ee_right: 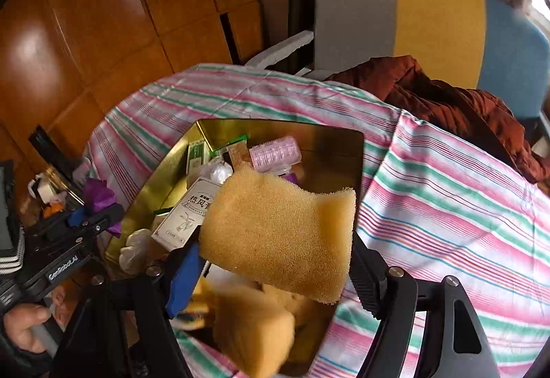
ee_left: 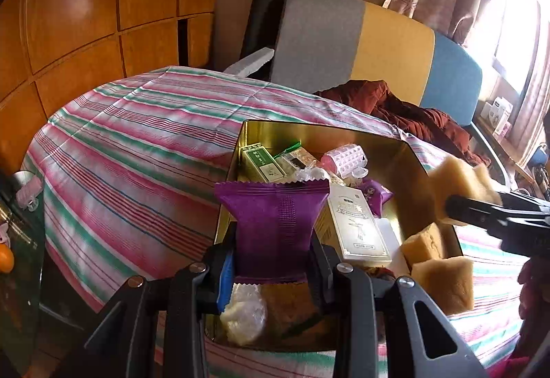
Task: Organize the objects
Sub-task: 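Carry the purple packet and yellow sponge over the gold tray, then lower the packet and sponge into the tray and open both grippers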
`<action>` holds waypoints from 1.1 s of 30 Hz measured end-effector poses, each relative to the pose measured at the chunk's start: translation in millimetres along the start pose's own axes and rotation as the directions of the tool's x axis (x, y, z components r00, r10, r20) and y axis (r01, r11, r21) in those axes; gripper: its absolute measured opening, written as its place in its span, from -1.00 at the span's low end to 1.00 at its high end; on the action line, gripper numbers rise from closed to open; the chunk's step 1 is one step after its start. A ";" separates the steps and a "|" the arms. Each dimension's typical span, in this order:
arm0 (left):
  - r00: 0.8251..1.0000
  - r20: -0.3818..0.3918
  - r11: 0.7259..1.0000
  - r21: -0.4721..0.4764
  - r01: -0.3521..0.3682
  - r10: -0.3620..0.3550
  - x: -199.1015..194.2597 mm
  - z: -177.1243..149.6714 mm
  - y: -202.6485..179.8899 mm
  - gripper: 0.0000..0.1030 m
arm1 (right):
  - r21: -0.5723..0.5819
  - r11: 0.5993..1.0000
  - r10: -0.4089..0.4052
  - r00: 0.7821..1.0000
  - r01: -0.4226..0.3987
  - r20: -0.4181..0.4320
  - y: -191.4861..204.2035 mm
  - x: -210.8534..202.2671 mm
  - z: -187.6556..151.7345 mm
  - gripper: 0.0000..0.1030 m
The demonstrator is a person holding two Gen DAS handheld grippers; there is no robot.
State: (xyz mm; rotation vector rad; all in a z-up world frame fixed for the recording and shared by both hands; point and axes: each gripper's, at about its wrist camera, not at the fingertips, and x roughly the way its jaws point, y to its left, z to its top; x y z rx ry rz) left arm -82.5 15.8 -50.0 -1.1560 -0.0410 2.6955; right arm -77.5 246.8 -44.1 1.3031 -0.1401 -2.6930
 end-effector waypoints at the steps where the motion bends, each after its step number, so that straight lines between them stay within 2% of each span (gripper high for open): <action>1: 1.000 0.006 1.000 0.009 -0.002 0.002 0.8 0.0 -1.8 -0.33 | 0.001 1.000 -0.005 1.000 0.005 -0.005 -0.8 4.0 1.5 0.50; 5: 1.000 0.016 1.000 0.030 0.006 -0.007 3.2 -0.5 -7.5 -0.33 | 0.005 1.000 -0.006 0.999 0.006 -0.034 -0.8 19.9 3.3 0.50; 12: 1.000 -0.008 1.000 0.025 0.016 -0.016 16.2 -1.5 -11.6 -0.33 | -0.026 1.000 -0.010 0.997 0.008 -0.075 0.0 42.4 -3.5 0.51; 19: 0.999 -0.033 0.999 0.033 0.023 -0.022 29.0 -4.8 -16.0 -0.33 | -0.027 1.000 0.006 0.996 -0.008 -0.086 -3.6 48.9 -6.5 0.51; 24: 0.998 -0.062 0.999 0.027 0.022 -0.021 41.4 -7.6 -17.1 -0.32 | -0.068 0.998 -0.014 0.995 0.007 -0.103 1.4 57.4 -6.0 0.51; 25: 0.998 -0.067 1.000 0.024 0.020 -0.018 43.9 -8.0 -17.6 -0.27 | -0.082 0.997 -0.023 0.994 0.014 -0.106 3.5 59.9 -5.6 0.51; 29: 0.996 -0.083 1.000 0.006 0.014 -0.014 48.0 -6.8 -15.7 0.17 | -0.120 0.992 -0.041 0.992 0.027 -0.120 8.9 65.9 -7.8 0.57; 32: 0.997 -0.075 1.000 -0.007 0.026 -0.026 45.1 -5.9 -12.7 0.33 | -0.097 0.995 -0.025 0.993 0.013 -0.115 5.8 62.3 -10.6 0.78; 33: 0.997 -0.070 1.000 -0.007 0.028 -0.028 42.6 -5.4 -11.9 0.35 | -0.087 0.996 -0.028 0.994 0.019 -0.107 4.2 59.5 -11.2 0.91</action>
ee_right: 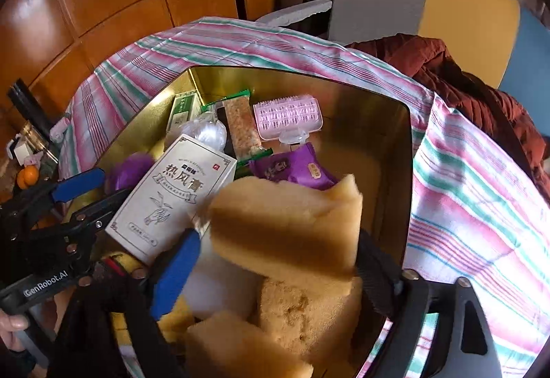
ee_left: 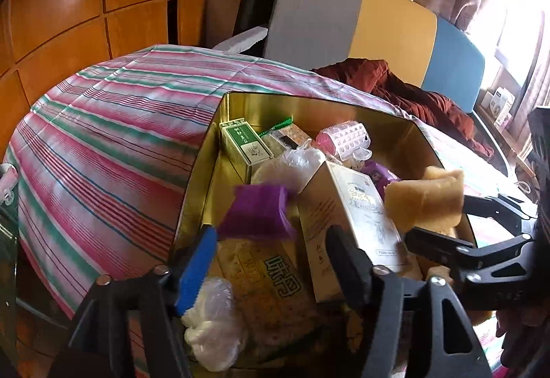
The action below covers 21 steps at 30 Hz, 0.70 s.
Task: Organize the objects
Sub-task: 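Lower the packet and sponge into the tray and open both grippers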
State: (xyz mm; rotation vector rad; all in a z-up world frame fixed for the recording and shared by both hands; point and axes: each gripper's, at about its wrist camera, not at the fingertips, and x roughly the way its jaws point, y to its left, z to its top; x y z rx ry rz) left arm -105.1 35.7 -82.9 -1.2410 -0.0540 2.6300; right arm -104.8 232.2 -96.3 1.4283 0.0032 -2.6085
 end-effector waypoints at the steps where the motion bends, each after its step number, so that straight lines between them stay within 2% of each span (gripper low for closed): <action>1: 1.000 0.010 1.000 0.000 0.003 -0.003 -3.4 0.3 0.5 0.38 | 0.009 1.000 -0.002 1.000 0.002 0.010 -1.1 -3.1 -0.9 0.99; 10: 0.997 0.072 1.000 -0.006 -0.002 0.003 -35.1 3.4 4.7 0.44 | 0.089 0.996 -0.006 0.997 0.000 0.074 -9.4 -36.1 -9.3 0.99; 16: 0.989 0.135 0.998 -0.014 -0.061 0.063 -69.5 -3.1 4.7 0.44 | 0.184 0.982 -0.063 0.991 0.041 0.119 -10.0 -63.5 -24.6 0.99; 21: 0.980 0.167 0.993 -0.057 -0.100 0.108 -94.9 -6.0 2.2 0.44 | 0.251 0.964 -0.130 0.977 0.086 0.166 -3.0 -86.2 -46.8 0.99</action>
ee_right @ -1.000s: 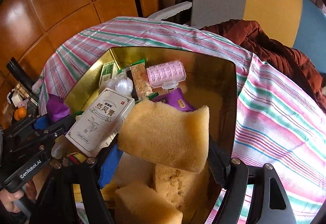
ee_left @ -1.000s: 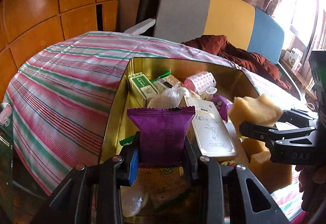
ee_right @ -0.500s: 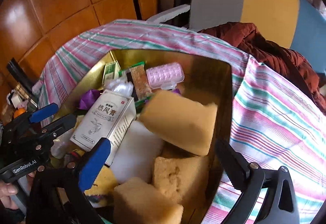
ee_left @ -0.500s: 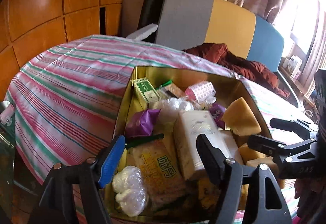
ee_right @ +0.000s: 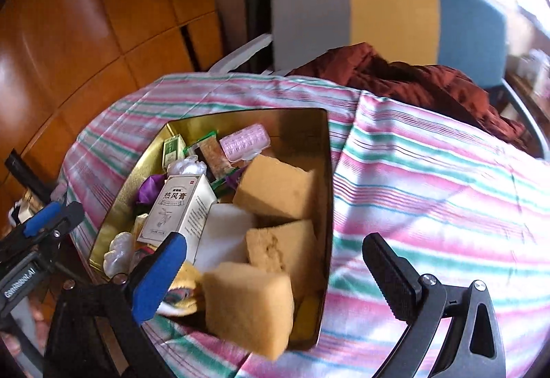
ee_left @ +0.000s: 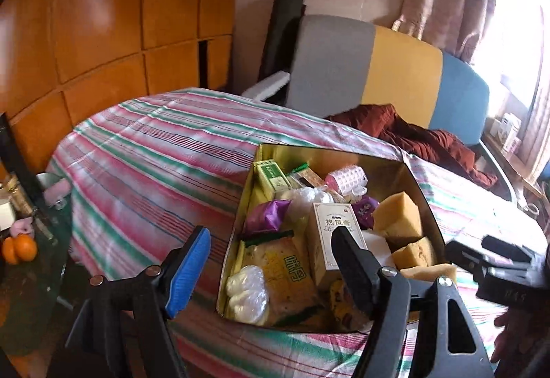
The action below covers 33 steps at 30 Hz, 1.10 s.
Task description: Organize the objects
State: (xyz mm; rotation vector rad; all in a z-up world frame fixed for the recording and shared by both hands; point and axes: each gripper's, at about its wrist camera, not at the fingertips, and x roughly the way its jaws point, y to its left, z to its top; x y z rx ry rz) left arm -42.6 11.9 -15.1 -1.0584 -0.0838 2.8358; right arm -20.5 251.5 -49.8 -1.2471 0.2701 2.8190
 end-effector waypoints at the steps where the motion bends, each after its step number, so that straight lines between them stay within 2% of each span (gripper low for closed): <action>1: 1.000 0.004 1.000 -0.017 -0.010 0.010 -4.6 0.0 0.2 0.44 | 0.000 1.000 -0.008 1.000 0.008 0.010 1.0 -4.3 -3.2 0.99; 5: 0.996 0.020 0.995 -0.048 -0.088 0.089 -18.2 -3.6 -1.7 0.44 | -0.007 1.000 -0.020 0.999 0.020 0.035 6.1 -20.3 -17.5 0.99; 7: 0.994 0.030 0.994 -0.046 -0.103 0.104 -24.0 -5.5 -2.8 0.44 | -0.015 1.000 -0.022 0.999 0.023 0.046 8.8 -26.6 -24.9 0.99; 15: 0.995 0.086 0.996 0.066 -0.057 0.051 -47.9 -15.8 -21.2 0.39 | -0.047 0.999 -0.016 0.999 0.018 0.048 18.3 -33.0 -45.4 0.99; 18: 0.998 0.054 0.998 0.057 -0.011 0.008 -47.7 -18.4 -24.8 0.38 | -0.046 0.999 -0.011 0.998 0.013 0.060 19.1 -35.4 -42.6 0.99; 20: 0.999 0.042 0.999 0.042 0.009 -0.011 -47.1 -20.0 -26.5 0.23 | -0.064 0.998 -0.017 0.998 0.021 0.067 21.4 -34.8 -36.8 0.99; 24: 0.999 0.010 0.999 0.023 0.036 -0.036 -43.2 -25.4 -30.8 0.18 | -0.055 0.998 -0.033 0.996 0.038 0.083 20.3 -35.3 -22.1 0.99; 33: 1.000 0.000 0.999 0.029 0.017 -0.017 -35.2 -33.0 -34.5 0.16 | -0.055 0.998 -0.021 1.000 0.022 0.023 26.8 -19.7 -33.9 0.99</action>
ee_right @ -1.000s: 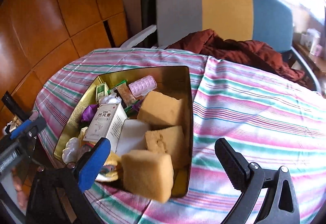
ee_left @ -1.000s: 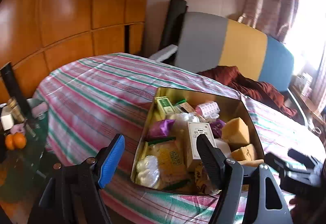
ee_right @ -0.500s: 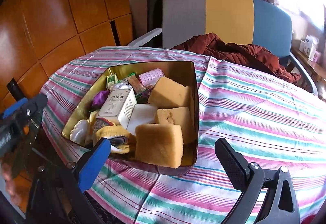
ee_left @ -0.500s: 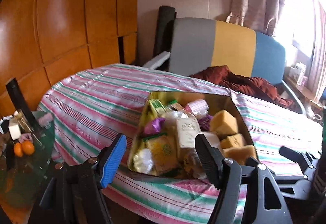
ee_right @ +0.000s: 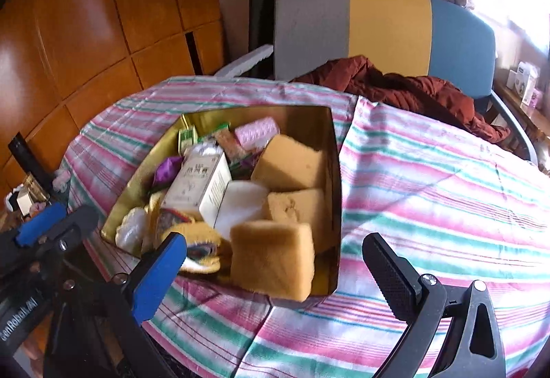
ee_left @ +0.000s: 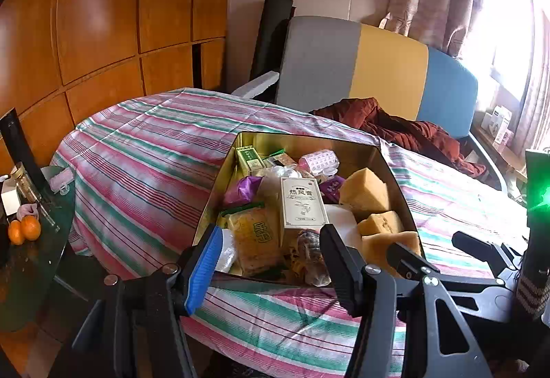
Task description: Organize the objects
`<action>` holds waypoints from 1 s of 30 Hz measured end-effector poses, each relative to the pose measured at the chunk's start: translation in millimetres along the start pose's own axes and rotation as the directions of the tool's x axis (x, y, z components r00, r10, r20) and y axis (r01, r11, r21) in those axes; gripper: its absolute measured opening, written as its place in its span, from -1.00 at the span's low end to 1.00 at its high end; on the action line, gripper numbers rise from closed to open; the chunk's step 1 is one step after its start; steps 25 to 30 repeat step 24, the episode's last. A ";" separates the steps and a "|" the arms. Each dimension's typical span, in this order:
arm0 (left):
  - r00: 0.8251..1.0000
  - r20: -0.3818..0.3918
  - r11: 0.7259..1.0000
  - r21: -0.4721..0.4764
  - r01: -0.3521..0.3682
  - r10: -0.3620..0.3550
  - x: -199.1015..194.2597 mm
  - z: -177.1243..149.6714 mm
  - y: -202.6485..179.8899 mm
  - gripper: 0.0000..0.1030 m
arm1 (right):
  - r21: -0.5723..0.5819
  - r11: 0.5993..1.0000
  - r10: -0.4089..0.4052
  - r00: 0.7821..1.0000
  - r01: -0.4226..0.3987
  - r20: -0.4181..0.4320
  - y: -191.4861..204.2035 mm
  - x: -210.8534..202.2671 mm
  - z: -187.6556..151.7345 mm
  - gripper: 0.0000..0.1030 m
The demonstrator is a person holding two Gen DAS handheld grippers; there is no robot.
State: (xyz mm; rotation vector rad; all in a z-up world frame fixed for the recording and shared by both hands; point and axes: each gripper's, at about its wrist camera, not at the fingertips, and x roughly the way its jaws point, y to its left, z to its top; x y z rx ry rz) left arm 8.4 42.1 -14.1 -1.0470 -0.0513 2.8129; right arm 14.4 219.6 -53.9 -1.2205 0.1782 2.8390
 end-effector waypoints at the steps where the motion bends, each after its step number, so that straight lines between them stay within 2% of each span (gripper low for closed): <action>1: 1.000 -0.005 1.000 -0.006 0.004 -0.004 1.1 -0.4 1.5 0.16 | -0.001 1.000 0.001 1.000 -0.001 -0.003 0.7 1.5 -0.7 0.99; 15: 0.999 -0.048 1.000 -0.015 0.010 -0.011 14.8 -3.7 8.1 0.16 | -0.012 1.000 -0.013 1.000 0.013 -0.025 2.7 11.0 -4.0 0.99; 19: 0.999 -0.036 1.000 0.003 -0.013 0.013 16.6 -4.9 8.4 0.16 | -0.018 1.000 -0.015 1.000 0.015 -0.025 4.2 12.7 -4.9 0.99; 30: 1.000 -0.010 1.000 0.009 -0.020 0.020 13.6 -4.0 9.5 0.16 | -0.020 1.000 -0.017 1.000 0.017 -0.022 5.0 13.3 -5.4 0.99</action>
